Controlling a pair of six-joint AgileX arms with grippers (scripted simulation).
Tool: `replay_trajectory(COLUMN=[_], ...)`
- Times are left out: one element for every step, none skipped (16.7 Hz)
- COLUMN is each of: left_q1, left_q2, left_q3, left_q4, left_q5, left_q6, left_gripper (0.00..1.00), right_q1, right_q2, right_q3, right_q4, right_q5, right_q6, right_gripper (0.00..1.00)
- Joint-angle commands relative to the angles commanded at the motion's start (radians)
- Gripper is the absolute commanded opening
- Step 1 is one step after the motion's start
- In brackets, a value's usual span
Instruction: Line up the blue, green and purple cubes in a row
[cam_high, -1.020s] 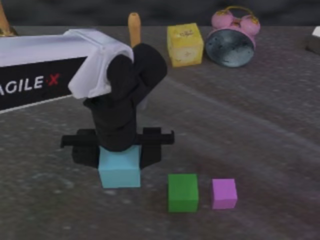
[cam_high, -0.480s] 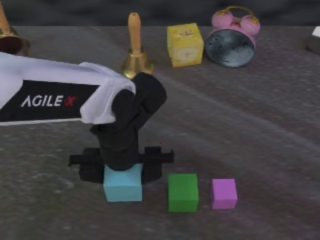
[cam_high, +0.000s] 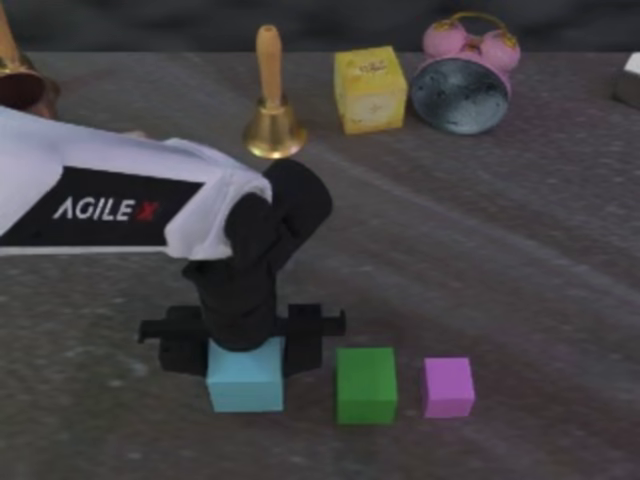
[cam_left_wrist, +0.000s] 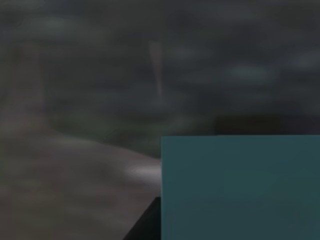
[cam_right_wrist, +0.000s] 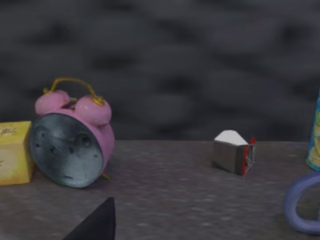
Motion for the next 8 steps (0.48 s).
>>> replay_trajectory(left_q1=[0.0, 0.0, 0.0, 0.0, 0.0, 0.0, 0.0, 0.0], left_q2=[0.0, 0.0, 0.0, 0.0, 0.0, 0.0, 0.0, 0.0], left_q3=[0.0, 0.0, 0.0, 0.0, 0.0, 0.0, 0.0, 0.0], left_q4=[0.0, 0.0, 0.0, 0.0, 0.0, 0.0, 0.0, 0.0], left_q5=[0.0, 0.0, 0.0, 0.0, 0.0, 0.0, 0.0, 0.0], left_q6=[0.0, 0.0, 0.0, 0.0, 0.0, 0.0, 0.0, 0.0], left_gripper=[0.23, 0.3, 0.38, 0.45, 0.53, 0.6, 0.68, 0.75], right_q1=[0.0, 0.0, 0.0, 0.0, 0.0, 0.0, 0.0, 0.0], right_q2=[0.0, 0.0, 0.0, 0.0, 0.0, 0.0, 0.0, 0.0], right_q3=[0.0, 0.0, 0.0, 0.0, 0.0, 0.0, 0.0, 0.0], right_q4=[0.0, 0.0, 0.0, 0.0, 0.0, 0.0, 0.0, 0.0], right_q5=[0.0, 0.0, 0.0, 0.0, 0.0, 0.0, 0.0, 0.0], right_q6=[0.0, 0.0, 0.0, 0.0, 0.0, 0.0, 0.0, 0.0], right_gripper=[1.0, 1.0, 1.0, 1.0, 1.0, 1.0, 1.0, 1.0])
